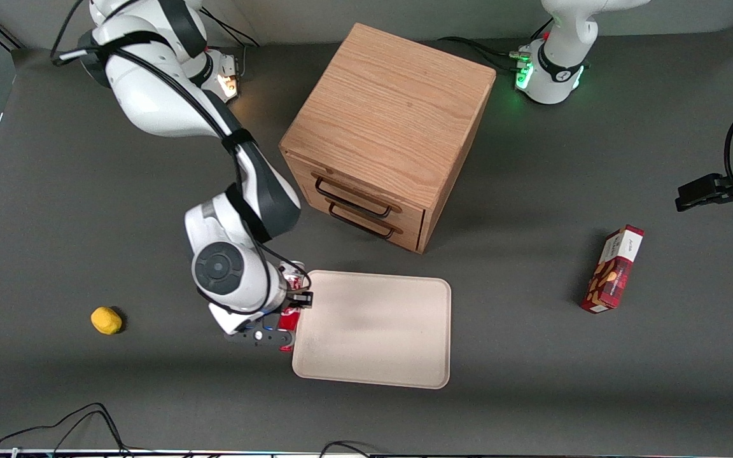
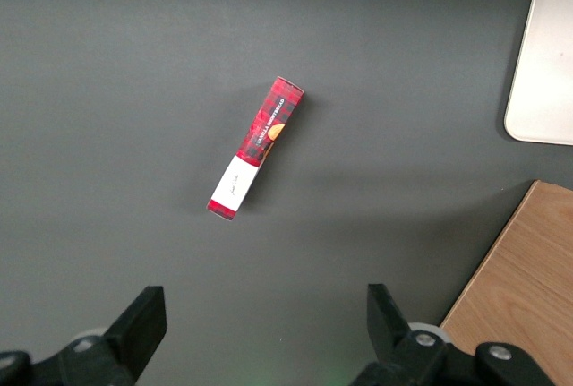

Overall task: Place coke bottle on tray
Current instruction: 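Carry the bottle over the cream tray with the right gripper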

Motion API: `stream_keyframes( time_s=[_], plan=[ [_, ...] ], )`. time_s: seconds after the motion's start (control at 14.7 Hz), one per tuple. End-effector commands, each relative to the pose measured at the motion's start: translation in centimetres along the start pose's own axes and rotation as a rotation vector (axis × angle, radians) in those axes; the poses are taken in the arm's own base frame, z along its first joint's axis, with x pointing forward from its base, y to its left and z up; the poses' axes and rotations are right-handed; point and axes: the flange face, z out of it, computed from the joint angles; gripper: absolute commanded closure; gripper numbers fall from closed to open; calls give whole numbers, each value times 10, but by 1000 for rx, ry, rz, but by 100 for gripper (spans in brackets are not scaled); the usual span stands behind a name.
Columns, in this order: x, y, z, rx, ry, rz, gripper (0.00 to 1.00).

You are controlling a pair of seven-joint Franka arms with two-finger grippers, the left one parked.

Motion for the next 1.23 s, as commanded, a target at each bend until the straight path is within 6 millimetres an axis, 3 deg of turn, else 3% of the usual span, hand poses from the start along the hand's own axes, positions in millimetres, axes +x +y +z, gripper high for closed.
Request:
stream_keyframes(
  time_s=[0.0,0.14,0.34,0.68,0.89,1.02,1.09,1.16],
  plan=[
    [8,-13,25,23,52,19,100],
    [5,-20,56,24,57,41,100],
    [6,-22,81,34,73,59,100],
    [8,-19,94,28,83,90,100],
    [7,-19,100,23,79,86,71],
    [7,-19,100,22,80,81,57],
    [5,-22,101,21,78,72,44],
    [5,-22,101,21,78,72,25]
  ],
)
